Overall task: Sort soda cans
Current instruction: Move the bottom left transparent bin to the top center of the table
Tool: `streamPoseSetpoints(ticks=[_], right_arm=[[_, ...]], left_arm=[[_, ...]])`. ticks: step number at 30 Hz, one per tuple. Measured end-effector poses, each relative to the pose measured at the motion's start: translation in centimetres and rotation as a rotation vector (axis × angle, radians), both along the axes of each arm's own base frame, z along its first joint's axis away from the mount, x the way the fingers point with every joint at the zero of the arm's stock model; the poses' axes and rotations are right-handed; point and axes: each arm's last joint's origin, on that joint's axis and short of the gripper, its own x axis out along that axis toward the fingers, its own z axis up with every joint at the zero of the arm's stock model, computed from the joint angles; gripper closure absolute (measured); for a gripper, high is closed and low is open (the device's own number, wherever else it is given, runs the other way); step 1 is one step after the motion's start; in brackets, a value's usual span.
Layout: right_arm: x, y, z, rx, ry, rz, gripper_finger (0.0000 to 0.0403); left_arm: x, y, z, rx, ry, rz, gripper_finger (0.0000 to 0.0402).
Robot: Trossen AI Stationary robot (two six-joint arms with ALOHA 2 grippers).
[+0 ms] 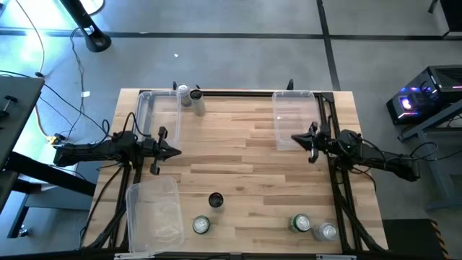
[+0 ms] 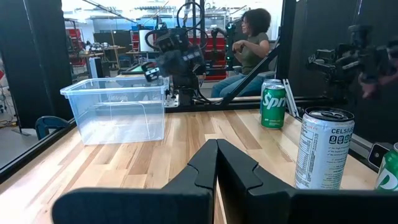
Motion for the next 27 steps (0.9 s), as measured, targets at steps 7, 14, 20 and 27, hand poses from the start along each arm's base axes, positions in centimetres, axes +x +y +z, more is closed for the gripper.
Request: streamPoseSetpoints(ticks=[7, 14, 20, 27], right_arm=[[-1.3, -0.5, 3.6, 0.422, -0.561, -0.123, 0.0402], [-1.4, 0.3, 11.0, 0.126, -0.544, 0.066, 0.0402], [1.5, -0.1, 17.0, -0.195, -0.274, 0.035, 0.0402], [6.8, -1.4, 20.4, -0.168, -0.053, 0.017, 0.0402]], left_arm=[[0.0, 0.0, 0.0, 0.0, 0.0, 0.0, 0.0401], [0.0, 0.0, 0.0, 0.0, 0.0, 0.0, 0.0401], [0.0, 0.4, 0.0, -0.003, 0.002, 0.122, 0.0401], [0.0, 0.7, 0.0, -0.006, -0.001, 0.243, 0.0401]])
